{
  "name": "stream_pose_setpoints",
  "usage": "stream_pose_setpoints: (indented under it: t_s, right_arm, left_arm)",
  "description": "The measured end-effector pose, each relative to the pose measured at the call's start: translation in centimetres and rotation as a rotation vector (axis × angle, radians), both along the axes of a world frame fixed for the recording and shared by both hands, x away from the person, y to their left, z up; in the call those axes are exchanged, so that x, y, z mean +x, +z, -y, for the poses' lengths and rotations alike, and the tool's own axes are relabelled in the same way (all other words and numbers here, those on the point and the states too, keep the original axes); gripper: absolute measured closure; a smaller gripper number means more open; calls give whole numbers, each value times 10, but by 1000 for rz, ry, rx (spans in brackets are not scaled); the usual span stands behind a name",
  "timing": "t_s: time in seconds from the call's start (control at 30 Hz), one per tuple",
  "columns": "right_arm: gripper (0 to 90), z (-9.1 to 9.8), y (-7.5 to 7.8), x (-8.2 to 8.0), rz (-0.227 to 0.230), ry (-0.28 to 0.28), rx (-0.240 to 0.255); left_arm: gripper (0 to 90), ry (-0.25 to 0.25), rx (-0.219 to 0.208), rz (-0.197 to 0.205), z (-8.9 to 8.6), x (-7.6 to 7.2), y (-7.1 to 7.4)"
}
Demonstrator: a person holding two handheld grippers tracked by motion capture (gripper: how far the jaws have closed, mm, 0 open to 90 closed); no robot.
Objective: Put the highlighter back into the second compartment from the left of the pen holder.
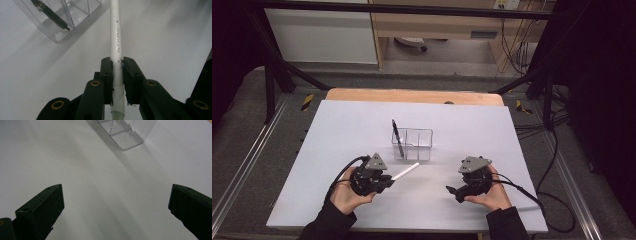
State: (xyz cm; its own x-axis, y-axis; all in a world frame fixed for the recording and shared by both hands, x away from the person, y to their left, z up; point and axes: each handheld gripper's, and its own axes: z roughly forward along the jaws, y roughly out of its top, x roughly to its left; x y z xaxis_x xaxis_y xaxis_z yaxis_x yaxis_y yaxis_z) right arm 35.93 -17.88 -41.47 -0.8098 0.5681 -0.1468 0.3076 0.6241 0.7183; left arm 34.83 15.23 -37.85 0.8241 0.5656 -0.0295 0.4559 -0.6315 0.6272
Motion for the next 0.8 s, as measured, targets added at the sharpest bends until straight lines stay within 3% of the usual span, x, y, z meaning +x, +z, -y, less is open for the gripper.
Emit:
stream_pose_setpoints:
  t_s: [0.4,0.8]
  right_arm:
    - [13,-26,9,-2,51,78,-82]
    - [23,-40,16,-5,101,147,-146]
  left_arm:
    - [779,-53,41,9,21,10,12]
    - [779,-110,86,-5,54,20,11]
